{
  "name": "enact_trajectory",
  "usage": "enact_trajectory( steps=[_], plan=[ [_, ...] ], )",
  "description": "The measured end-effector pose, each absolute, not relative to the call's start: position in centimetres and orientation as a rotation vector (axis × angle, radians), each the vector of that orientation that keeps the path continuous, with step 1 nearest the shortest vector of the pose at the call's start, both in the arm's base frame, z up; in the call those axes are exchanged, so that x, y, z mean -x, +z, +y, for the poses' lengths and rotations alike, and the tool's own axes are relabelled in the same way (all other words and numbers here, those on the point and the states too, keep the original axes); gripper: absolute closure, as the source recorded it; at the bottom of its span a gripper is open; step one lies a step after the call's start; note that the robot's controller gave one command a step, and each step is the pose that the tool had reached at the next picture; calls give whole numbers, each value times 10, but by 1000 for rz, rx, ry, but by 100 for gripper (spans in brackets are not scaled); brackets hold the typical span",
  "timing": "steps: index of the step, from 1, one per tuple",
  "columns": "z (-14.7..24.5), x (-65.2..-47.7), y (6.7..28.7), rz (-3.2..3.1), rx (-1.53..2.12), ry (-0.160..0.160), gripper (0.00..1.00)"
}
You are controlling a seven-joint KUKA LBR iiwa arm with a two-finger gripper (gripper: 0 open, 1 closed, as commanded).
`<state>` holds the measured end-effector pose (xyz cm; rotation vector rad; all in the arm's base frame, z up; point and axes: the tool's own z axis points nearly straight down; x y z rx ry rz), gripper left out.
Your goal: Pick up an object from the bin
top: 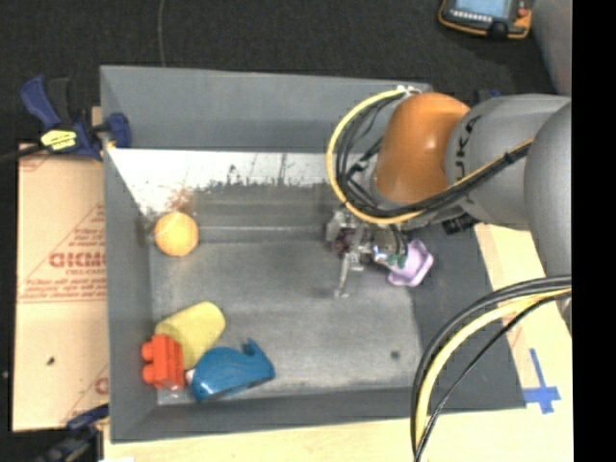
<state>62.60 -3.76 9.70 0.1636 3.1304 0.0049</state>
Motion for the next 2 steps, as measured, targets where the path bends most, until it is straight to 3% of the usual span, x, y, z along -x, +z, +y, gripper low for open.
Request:
enact_trajectory(
  steps=[1,2],
  plan=[
    [5,-621,78,3115,-129,8,0],
    [-73,-629,78,3118,-44,-2,0]
  ],
)
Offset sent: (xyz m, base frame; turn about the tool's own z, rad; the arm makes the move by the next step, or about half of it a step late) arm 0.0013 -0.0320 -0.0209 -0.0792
